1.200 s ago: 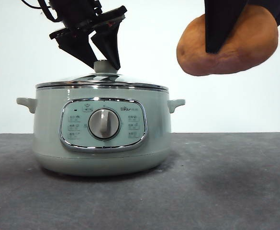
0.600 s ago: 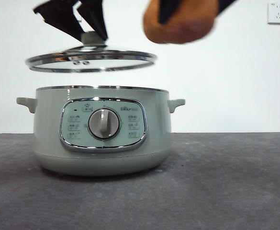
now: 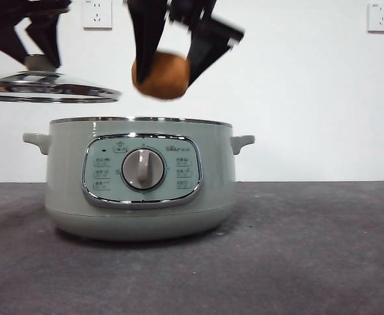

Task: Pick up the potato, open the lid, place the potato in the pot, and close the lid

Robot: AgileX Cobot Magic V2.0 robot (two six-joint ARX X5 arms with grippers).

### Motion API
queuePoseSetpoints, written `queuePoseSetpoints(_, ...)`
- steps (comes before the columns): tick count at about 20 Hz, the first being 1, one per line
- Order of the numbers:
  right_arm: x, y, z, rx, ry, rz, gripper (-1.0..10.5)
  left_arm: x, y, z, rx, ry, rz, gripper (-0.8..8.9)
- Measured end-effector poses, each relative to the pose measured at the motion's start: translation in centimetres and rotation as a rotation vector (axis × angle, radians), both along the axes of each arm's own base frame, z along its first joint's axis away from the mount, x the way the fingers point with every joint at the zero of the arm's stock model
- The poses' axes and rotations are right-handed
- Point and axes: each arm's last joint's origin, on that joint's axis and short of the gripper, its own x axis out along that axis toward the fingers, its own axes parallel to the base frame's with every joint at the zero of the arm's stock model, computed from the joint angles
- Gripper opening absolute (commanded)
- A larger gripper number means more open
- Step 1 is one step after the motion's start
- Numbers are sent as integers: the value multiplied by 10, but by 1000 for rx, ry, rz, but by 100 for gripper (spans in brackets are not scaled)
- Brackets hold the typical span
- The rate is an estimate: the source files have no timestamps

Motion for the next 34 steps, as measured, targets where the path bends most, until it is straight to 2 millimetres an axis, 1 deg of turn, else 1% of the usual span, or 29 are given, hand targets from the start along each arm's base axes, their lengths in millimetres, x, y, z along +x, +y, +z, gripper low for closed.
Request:
queuePoseSetpoints(3, 33, 13, -20, 12, 48, -3, -2, 2, 15, 0, 0, -1, 48, -5)
queuePoseSetpoints(5, 45, 24, -35, 2, 69, 21, -2, 2, 22, 0, 0, -4, 70, -5)
queuePoseSetpoints(7, 52, 33, -49, -23, 95, 40, -2, 3, 28, 1, -1, -10, 87, -5)
queuePoseSetpoints(9, 56, 38, -64, -56, 129, 55, 2, 3, 31, 1, 0, -10, 99, -5)
queuePoseSetpoints(12, 59, 40, -86, -121, 191, 67, 8, 3, 31, 1, -1, -10, 98, -5)
queuePoseSetpoints(13, 59, 40, -89, -135, 200, 76, 11, 3, 31, 1, -2, -10, 96, -5)
queuePoseSetpoints(14, 59, 40, -89, -134, 196, 81, 45, 3, 31, 1, -2, -10, 97, -5)
queuePoseSetpoints(15, 59, 40, -89, -132, 192, 84, 233, 3, 31, 1, -2, -10, 97, -5)
queuePoseSetpoints(16, 59, 40, -89, -134, 194, 86, 480, 3, 31, 1, -2, -9, 97, -5)
queuePoseSetpoints(17, 59, 40, -89, -138, 197, 85, 677, 3, 31, 1, -2, -9, 97, -5)
queuePoseSetpoints(18, 58, 40, -89, -139, 197, 87, 746, 3, 31, 1, -2, -8, 97, -5)
queuePoseSetpoints(19, 58, 40, -89, -142, 200, 88, 764, 3, 31, 0, -1, -5, 97, -5)
queuePoseSetpoints(21, 56, 38, -87, -154, 218, 89, 763, 1, 31, -1, 0, 15, 97, -5)
queuePoseSetpoints(22, 53, 37, -82, -155, 214, 91, 763, 1, 31, -2, 1, 24, 97, -5)
queuePoseSetpoints(23, 50, 34, -70, -140, 197, 94, 762, 1, 31, -2, 1, 29, 97, -5)
queuePoseSetpoints(24, 45, 30, -51, -111, 163, 94, 761, 1, 31, -2, -1, 29, 94, -5)
queuePoseSetpoints(26, 27, 14, 1, -33, 72, 98, 761, 0, 30, -3, -4, 39, 89, -5)
queuePoseSetpoints(28, -1, -11, 52, 14, 9, 102, 761, -1, 25, -4, -17, 49, 56, -5)
queuePoseSetpoints(29, -16, -26, 72, -2, -21, 97, 760, -1, 19, -4, -28, 53, 25, -5)
queuePoseSetpoints(31, -40, -51, 97, -39, -50, 80, 760, -3, 2, -4, -30, 56, -34, -5)
queuePoseSetpoints(34, -67, -77, 125, -6, -105, 82, 760, -7, -26, -4, -29, 55, -125, -5)
